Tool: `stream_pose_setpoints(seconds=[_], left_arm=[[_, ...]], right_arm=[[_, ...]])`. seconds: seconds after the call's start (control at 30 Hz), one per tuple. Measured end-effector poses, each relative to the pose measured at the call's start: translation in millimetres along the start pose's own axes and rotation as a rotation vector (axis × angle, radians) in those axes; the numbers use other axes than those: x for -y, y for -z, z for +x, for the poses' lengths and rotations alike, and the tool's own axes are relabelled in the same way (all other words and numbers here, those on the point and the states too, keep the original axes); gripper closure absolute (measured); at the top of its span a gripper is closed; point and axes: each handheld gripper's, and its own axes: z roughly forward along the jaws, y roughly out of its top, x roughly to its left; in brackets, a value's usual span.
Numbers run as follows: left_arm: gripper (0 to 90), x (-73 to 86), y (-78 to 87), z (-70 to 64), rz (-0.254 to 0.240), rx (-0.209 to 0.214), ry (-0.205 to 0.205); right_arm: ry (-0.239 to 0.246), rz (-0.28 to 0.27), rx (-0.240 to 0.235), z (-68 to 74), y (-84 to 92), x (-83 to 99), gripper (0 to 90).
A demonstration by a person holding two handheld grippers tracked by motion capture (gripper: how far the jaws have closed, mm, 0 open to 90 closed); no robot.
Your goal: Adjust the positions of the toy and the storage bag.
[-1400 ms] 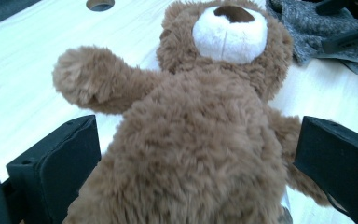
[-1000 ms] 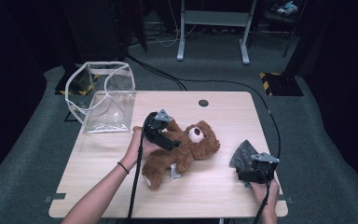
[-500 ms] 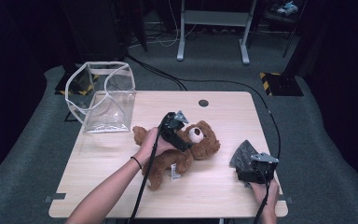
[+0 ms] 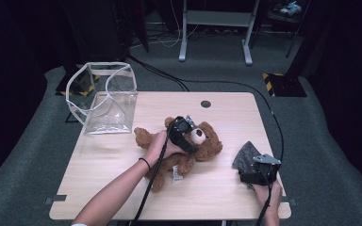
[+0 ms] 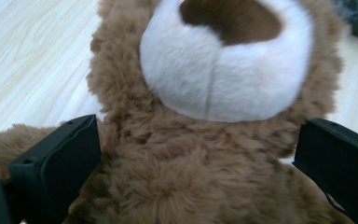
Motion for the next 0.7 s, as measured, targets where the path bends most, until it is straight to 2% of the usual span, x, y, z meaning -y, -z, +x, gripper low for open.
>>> stream_pose_setpoints(seconds=[0.07,0.2,0.4,0.47,0.5,0.53,0.57,0.67,0.7], left_arm=[[5.0,6.0,-8.4,0.9,-0.002,-0.005,0.01],[5.2,7.5,-11.5,0.9,-0.007,-0.006,0.017],[8.1,11.7,-21.8,-2.6,0.015,-0.043,-0.003],[8.9,11.7,-22.4,-2.2,0.017,-0.033,0.002],[14.5,12.6,-22.9,-0.6,0.007,-0.02,0.01],[17.1,12.6,-22.9,-0.6,0.007,-0.02,0.01],[17.1,13.8,-23.6,1.1,0.0,0.0,0.012],[32.2,17.8,-24.0,1.1,-0.027,0.007,0.015],[32.2,20.2,-24.1,0.8,-0.036,-0.002,0.01]], right_arm=[[0.003,0.002,0.0,0.2,0.2,0.1,0.0],[0.003,0.0,0.001,0.3,-0.1,0.1,0.0],[0.004,0.002,0.008,0.9,-0.1,0.0,0.2],[0.004,0.003,0.009,1.0,0.0,0.1,0.2],[0.005,0.003,0.008,0.9,-0.1,0.1,0.2],[0.005,0.003,0.008,0.9,-0.1,0.1,0.2],[0.005,0.003,0.008,0.9,-0.1,0.1,0.2],[0.004,0.002,0.009,0.9,-0.1,0.1,0.3],[0.004,0.002,0.009,0.9,0.0,0.1,0.3]])
